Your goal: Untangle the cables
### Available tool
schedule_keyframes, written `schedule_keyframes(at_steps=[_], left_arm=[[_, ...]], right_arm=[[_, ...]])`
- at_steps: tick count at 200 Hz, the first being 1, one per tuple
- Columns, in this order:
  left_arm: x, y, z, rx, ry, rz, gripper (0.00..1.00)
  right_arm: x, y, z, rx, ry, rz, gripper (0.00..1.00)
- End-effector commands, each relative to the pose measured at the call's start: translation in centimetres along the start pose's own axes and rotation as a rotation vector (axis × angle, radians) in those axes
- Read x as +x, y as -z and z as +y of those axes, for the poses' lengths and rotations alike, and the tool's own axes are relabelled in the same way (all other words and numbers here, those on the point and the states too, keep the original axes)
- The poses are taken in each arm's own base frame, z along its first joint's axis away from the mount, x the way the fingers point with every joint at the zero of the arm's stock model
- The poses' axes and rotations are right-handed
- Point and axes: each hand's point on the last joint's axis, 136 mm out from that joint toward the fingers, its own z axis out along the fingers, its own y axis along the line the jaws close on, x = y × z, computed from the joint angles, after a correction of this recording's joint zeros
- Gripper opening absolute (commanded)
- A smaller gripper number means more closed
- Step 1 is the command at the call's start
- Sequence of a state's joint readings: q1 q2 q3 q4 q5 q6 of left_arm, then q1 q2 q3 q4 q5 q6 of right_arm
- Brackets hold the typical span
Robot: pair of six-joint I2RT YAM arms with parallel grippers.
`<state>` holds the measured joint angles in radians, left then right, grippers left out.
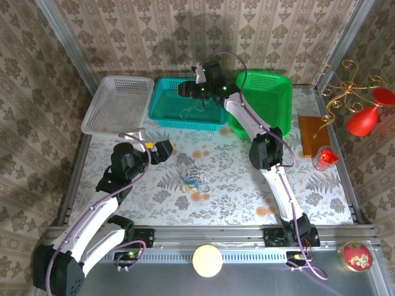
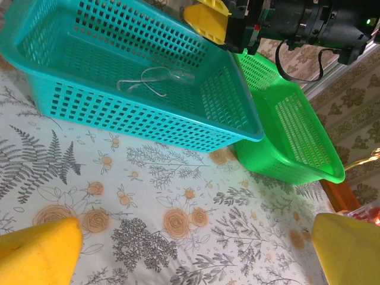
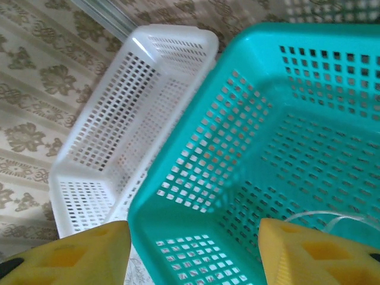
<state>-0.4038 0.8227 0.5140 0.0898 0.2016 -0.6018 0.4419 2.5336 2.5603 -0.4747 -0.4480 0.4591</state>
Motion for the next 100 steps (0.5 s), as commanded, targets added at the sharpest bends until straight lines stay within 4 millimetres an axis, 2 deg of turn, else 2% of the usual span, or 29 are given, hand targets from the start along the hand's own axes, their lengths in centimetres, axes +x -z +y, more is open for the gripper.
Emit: schedule_keyframes(at_steps=[1, 29, 32, 42, 54, 79, 87, 100], left_arm=[[-0.8, 0.0, -0.9, 0.021, 0.044, 0.014, 1.0], [-0.4, -0.3, -1.0, 0.032, 0.064, 0.042, 1.0], [-0.3, -0.3, -1.1, 0.035, 0.064, 0.046, 1.0], [0.0, -0.4, -0.9, 0.03, 0.068, 0.061, 1.0], [0.5, -0.6, -0.8, 0.029, 0.072, 0.078, 1.0], [1.7, -1.0, -0.3, 0.025, 0.085, 0.119, 1.0], [2.0, -1.2, -0.2, 0.026, 0.088, 0.131, 1.0], [2.5, -1.3, -0.1, 0.027, 0.092, 0.149, 1.0]], right_arm=[[-2.8, 4.7, 2.6, 0.028, 0.064, -0.056, 0.62], [-2.7, 7.2, 4.5, 0.032, 0.079, -0.053, 0.63], [-2.9, 7.9, 5.2, 0.028, 0.088, -0.062, 0.64], [-1.9, 8.2, 5.6, 0.028, 0.093, -0.044, 0.63], [-1.3, 9.8, 7.0, 0.018, 0.108, -0.051, 0.63], [1.5, 12.4, 8.7, 0.003, 0.12, -0.049, 0.62], [3.3, 12.7, 8.4, 0.01, 0.112, -0.027, 0.62], [5.4, 14.2, 8.7, 0.008, 0.107, -0.019, 0.62]])
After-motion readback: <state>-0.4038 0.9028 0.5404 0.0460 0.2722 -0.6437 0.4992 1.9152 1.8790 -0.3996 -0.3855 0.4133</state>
